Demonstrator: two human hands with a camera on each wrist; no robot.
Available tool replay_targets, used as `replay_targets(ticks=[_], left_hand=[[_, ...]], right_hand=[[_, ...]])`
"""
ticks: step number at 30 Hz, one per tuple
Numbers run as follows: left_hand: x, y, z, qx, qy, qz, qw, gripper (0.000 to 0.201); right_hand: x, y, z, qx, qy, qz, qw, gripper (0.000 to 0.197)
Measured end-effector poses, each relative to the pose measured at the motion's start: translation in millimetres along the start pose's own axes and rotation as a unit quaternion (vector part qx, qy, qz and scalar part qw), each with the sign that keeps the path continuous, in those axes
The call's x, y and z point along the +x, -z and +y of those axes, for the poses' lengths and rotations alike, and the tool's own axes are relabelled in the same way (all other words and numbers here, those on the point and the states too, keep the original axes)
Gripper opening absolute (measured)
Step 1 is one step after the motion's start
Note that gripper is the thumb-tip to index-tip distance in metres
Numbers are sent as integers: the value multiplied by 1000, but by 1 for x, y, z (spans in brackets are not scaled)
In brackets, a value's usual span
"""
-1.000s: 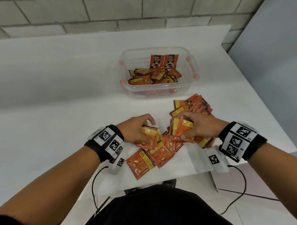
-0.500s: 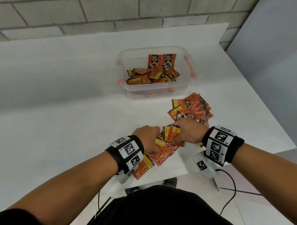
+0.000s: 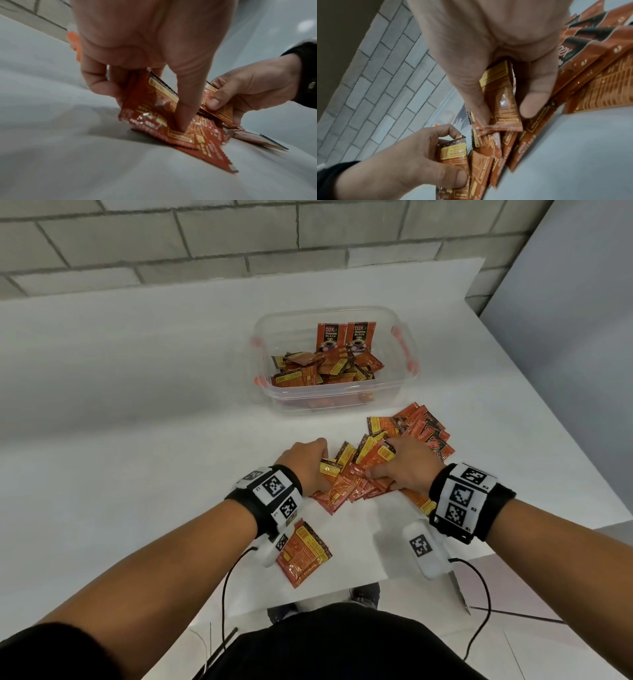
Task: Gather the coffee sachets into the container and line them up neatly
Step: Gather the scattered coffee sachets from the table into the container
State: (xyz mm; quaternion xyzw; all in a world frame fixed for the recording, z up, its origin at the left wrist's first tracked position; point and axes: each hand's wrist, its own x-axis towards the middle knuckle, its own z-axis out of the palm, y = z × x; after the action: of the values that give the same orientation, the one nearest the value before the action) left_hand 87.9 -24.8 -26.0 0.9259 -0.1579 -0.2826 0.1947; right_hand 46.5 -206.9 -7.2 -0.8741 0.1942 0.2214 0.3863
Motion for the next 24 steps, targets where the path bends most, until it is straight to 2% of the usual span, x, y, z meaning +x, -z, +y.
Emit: replay_targets(ticks=[3,6,10,13,18,23,24], left_hand=[[1,-3,0,-24,4,2,1000,47],[4,-5,0,-45,-7,-5,999,52],[9,-3,-2,30,-45,-53,997,76],[12,-4,-3,61,-47,-67,995,80],[15,-4,-5,90,-66,-58,992,73],[16,-4,-8,101,-67,-54,991,58],[16,-3,-10,95,-68,-56,992,56]], right_hand=[[2,2,1,67,-21,12,997,92],[4,3,1,82,-27,19,996,94],[8,5,3,93,-20,45,994,94],[11,9,5,95,-15,67,993,92],[21,14,10,125,23,101,987,83],[19,15,11,140,29,82,986,105],[22,15,14,137,41,73,987,105]])
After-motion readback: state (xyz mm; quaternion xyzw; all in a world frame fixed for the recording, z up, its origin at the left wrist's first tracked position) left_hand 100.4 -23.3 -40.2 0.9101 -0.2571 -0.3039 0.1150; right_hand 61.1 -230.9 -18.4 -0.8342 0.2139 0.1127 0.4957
